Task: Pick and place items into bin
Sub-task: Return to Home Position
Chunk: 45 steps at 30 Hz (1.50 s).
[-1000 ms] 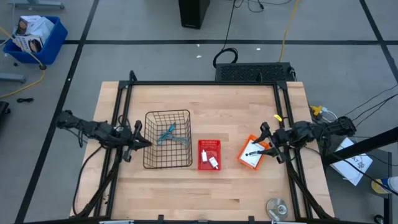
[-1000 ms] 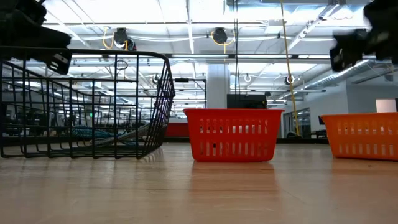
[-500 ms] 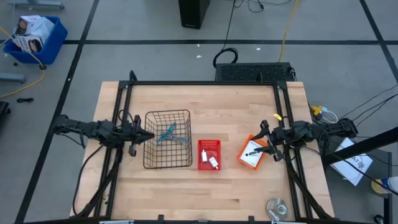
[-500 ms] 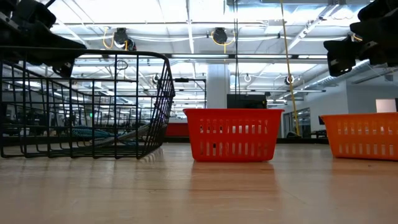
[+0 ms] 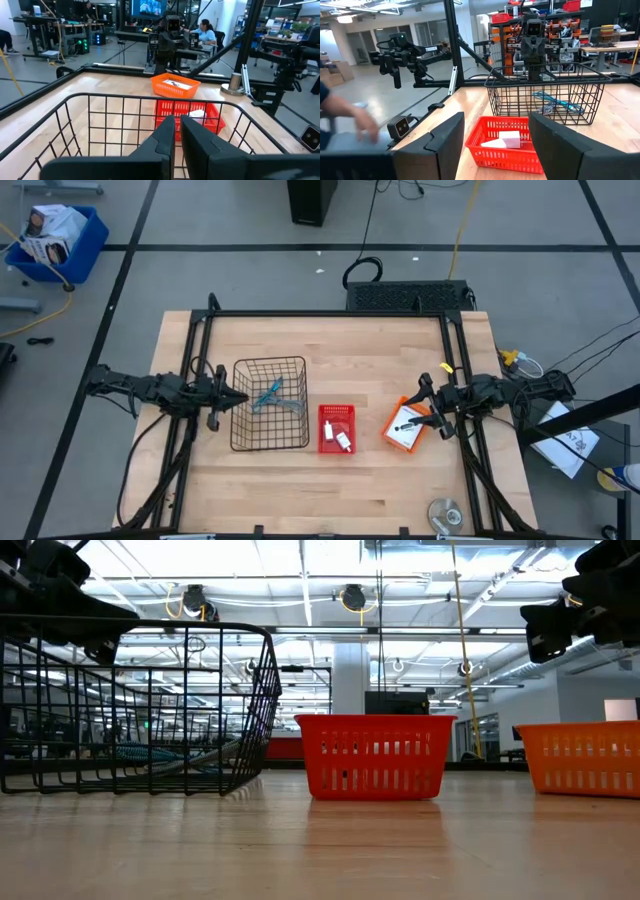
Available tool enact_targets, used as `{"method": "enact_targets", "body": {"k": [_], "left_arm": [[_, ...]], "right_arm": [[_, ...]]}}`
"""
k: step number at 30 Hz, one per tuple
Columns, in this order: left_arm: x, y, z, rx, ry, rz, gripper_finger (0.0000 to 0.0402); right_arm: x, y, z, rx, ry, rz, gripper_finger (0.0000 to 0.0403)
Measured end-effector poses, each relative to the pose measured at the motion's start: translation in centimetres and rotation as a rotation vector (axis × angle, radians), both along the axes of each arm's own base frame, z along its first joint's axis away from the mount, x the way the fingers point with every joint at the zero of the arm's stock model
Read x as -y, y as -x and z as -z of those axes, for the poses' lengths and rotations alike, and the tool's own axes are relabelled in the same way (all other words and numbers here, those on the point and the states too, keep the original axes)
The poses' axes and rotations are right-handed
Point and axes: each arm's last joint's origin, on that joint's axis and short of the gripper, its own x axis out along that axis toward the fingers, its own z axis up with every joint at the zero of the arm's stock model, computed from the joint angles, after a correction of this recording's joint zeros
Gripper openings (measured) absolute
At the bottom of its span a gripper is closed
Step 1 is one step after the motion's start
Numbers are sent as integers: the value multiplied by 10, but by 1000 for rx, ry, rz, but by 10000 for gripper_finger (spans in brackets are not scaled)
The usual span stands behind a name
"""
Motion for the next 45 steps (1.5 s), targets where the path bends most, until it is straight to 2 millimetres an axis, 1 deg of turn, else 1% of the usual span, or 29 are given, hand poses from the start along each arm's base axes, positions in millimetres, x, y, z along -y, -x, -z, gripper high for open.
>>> {"method": "enact_targets", "body": {"k": [45], "left_arm": [[0,0,0,-1,1,-1,33]], "right_arm": [[0,0,0,2,0,0,219]]}}
